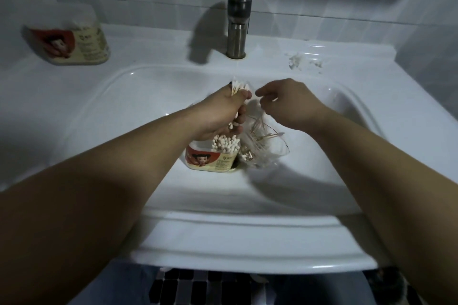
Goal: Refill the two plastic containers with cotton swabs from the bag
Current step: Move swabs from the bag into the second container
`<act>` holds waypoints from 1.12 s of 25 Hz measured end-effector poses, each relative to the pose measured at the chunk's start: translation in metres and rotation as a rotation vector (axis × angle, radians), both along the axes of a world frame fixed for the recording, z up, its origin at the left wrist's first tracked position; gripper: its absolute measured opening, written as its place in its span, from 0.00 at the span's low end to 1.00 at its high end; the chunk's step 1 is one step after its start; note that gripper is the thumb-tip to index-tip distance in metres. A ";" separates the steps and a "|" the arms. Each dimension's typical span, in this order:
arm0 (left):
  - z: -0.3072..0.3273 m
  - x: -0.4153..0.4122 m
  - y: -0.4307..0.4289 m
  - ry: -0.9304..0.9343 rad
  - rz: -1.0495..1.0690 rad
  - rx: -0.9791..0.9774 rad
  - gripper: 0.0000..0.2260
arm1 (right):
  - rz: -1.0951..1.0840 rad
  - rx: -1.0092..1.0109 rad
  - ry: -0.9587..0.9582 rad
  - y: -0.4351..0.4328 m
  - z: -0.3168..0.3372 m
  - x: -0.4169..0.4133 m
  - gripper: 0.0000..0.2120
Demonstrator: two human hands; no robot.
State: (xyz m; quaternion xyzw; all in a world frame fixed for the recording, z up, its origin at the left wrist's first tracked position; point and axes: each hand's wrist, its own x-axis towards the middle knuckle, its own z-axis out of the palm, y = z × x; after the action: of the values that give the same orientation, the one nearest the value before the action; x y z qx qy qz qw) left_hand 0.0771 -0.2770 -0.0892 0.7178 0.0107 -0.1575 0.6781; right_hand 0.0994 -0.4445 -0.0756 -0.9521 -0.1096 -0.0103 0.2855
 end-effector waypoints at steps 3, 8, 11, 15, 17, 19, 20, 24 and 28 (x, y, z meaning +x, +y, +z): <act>0.002 -0.002 0.003 0.015 -0.019 -0.040 0.08 | 0.042 -0.196 0.068 0.001 -0.002 -0.002 0.22; 0.000 -0.001 -0.001 0.010 -0.023 -0.034 0.08 | 0.051 -0.097 0.064 0.007 -0.005 -0.002 0.05; -0.003 0.005 0.000 -0.039 0.031 0.008 0.08 | 0.003 0.030 0.031 0.005 0.002 -0.001 0.03; -0.004 0.008 0.003 -0.109 0.034 0.080 0.12 | -0.078 0.332 0.040 -0.004 0.007 0.004 0.04; -0.005 0.006 0.004 -0.123 -0.008 0.091 0.14 | -0.086 0.498 0.038 -0.006 0.010 0.005 0.04; -0.005 0.004 0.002 -0.115 -0.050 0.062 0.14 | -0.043 0.628 0.070 -0.004 0.014 0.003 0.04; -0.004 0.003 0.001 -0.103 -0.068 0.042 0.14 | -0.015 0.675 0.100 -0.002 0.014 0.000 0.04; -0.003 0.003 0.000 -0.105 -0.097 0.082 0.12 | 0.034 0.720 0.148 0.005 0.011 -0.005 0.05; -0.006 0.009 0.003 -0.119 -0.069 0.091 0.11 | -0.015 0.558 0.028 0.005 0.008 -0.001 0.07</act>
State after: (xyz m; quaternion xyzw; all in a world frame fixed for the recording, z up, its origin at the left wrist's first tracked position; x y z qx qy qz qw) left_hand 0.0858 -0.2737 -0.0948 0.7560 -0.0474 -0.1372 0.6383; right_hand 0.0981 -0.4397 -0.0675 -0.8375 -0.0914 -0.0291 0.5379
